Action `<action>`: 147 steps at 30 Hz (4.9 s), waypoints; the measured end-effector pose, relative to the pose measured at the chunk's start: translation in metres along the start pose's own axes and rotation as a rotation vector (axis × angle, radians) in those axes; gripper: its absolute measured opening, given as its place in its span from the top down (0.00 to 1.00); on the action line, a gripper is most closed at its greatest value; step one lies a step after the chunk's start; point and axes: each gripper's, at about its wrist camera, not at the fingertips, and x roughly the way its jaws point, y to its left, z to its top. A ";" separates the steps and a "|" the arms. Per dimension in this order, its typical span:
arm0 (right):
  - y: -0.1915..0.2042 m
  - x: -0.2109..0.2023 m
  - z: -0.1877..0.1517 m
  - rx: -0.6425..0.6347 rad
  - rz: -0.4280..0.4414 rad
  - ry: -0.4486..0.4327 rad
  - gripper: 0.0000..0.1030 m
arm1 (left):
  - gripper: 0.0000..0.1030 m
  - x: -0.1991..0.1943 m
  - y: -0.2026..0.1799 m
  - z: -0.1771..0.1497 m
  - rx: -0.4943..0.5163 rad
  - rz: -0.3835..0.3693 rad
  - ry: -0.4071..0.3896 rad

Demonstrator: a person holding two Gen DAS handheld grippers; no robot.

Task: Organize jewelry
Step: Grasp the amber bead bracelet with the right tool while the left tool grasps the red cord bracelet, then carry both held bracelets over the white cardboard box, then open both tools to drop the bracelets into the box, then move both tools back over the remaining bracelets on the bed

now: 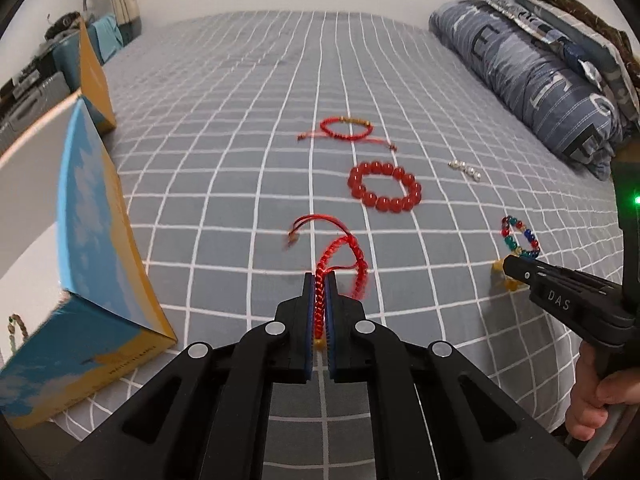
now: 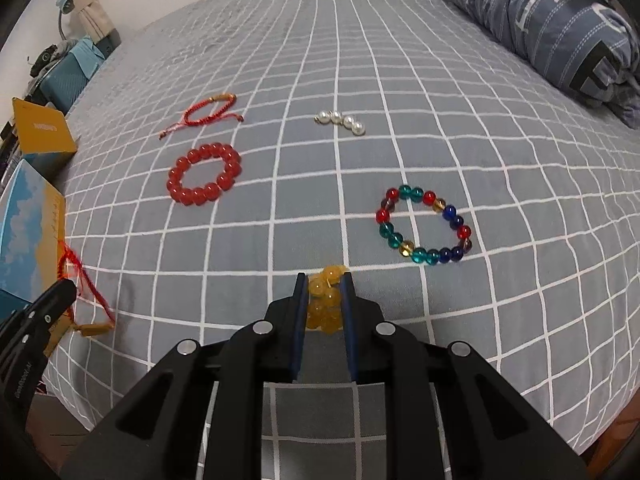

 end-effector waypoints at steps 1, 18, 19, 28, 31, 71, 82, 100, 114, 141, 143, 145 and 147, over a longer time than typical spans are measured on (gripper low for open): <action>0.001 -0.002 0.000 -0.005 -0.003 -0.013 0.85 | 0.96 -0.001 0.000 0.000 -0.002 -0.001 -0.004; 0.024 -0.048 0.004 -0.078 0.005 -0.273 0.85 | 0.96 -0.035 0.006 0.009 -0.034 -0.009 -0.164; 0.026 -0.051 0.004 -0.080 0.007 -0.285 0.85 | 0.96 -0.038 0.007 0.009 -0.035 0.003 -0.179; 0.042 -0.064 0.004 -0.104 0.013 -0.365 0.85 | 0.96 -0.058 0.017 0.010 -0.062 0.061 -0.283; 0.051 -0.062 0.007 -0.112 0.011 -0.357 0.85 | 0.96 -0.064 0.024 0.013 -0.075 0.062 -0.302; 0.397 -0.065 -0.009 -0.565 0.277 -0.271 0.85 | 0.96 -0.142 0.281 -0.028 -0.373 0.424 -0.187; 0.420 -0.016 -0.010 -0.569 0.202 0.002 0.85 | 0.96 -0.102 0.333 -0.046 -0.486 0.393 0.062; 0.414 -0.028 -0.012 -0.573 0.242 -0.015 0.36 | 0.37 -0.107 0.324 -0.043 -0.435 0.431 0.060; 0.386 -0.073 0.006 -0.493 0.265 -0.178 0.07 | 0.05 -0.140 0.304 -0.036 -0.406 0.465 -0.080; 0.121 -0.108 0.069 -0.237 0.001 -0.346 0.07 | 0.06 -0.106 0.086 0.060 -0.142 0.147 -0.236; 0.097 -0.104 0.070 -0.217 -0.022 -0.342 0.07 | 0.06 -0.094 0.062 0.069 -0.110 0.130 -0.232; 0.068 -0.098 0.072 -0.184 -0.041 -0.331 0.07 | 0.06 -0.079 0.037 0.078 -0.072 0.108 -0.223; 0.038 -0.090 0.074 -0.150 -0.059 -0.317 0.07 | 0.06 -0.062 0.013 0.086 -0.040 0.085 -0.212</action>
